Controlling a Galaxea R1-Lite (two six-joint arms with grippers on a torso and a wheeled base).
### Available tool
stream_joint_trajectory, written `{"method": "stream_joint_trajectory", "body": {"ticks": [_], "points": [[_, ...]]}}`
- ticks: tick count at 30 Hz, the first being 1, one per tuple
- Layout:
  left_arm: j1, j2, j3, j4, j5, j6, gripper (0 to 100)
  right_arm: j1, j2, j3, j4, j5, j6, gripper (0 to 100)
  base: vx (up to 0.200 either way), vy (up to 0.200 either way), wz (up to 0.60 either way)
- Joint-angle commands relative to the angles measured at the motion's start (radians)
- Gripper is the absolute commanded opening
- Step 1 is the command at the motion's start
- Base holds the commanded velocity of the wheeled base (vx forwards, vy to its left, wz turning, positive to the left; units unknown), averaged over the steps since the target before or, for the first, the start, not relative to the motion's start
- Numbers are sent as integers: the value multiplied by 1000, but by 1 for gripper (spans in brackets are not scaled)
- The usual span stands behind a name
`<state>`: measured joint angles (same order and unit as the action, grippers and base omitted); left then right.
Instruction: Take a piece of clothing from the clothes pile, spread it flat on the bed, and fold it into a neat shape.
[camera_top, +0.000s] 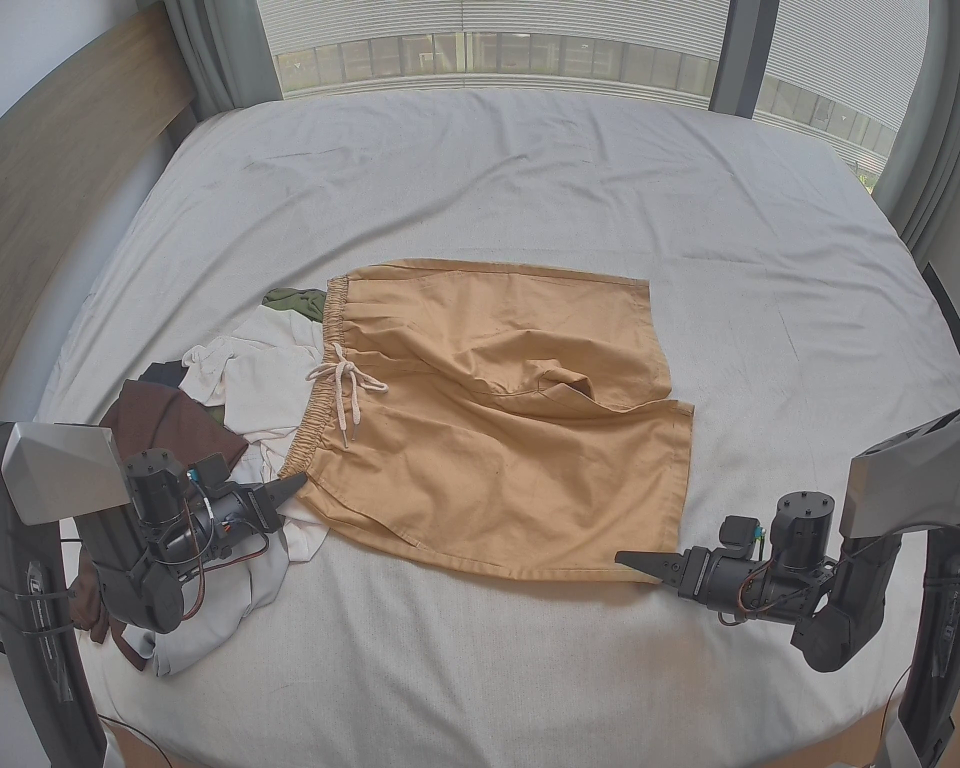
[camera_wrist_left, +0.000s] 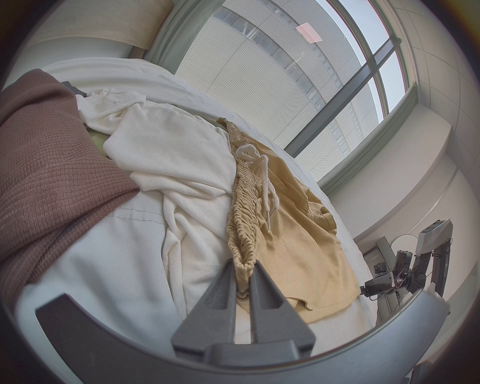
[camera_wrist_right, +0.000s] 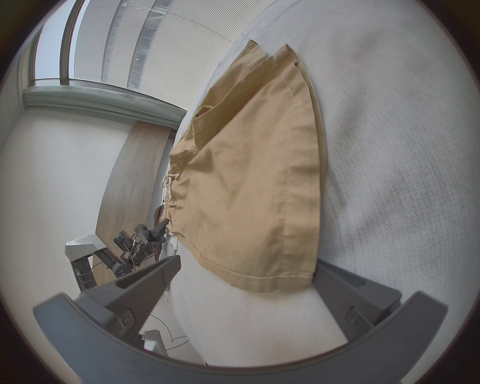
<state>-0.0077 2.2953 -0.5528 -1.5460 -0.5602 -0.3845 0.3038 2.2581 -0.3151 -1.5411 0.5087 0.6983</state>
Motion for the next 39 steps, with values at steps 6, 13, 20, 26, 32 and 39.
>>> {"method": "stream_joint_trajectory", "body": {"ticks": [6, 13, 20, 26, 32, 39], "points": [[0, 9, -4, -2, 0, -1, 0, -9, -111, 19, -1, 5, 30, 100, 0, 0, 0], [2, 13, -7, -2, 2, -1, 0, -12, -126, 33, -2, 13, 29, 100, 0, 0, 0], [2, 13, -9, -2, 2, -1, 0, -19, -166, 53, -1, 31, 29, 100, 0, 0, 0], [3, 13, -9, -2, 2, -1, 0, -22, -175, 57, -1, 36, 29, 100, 0, 0, 0], [3, 13, -9, -2, 2, -1, 0, -23, -183, 67, -1, 50, 29, 100, 0, 0, 0], [2, 12, -9, -2, 2, -1, 0, -28, -190, 68, -1, 51, 29, 100, 0, 0, 0]]}}
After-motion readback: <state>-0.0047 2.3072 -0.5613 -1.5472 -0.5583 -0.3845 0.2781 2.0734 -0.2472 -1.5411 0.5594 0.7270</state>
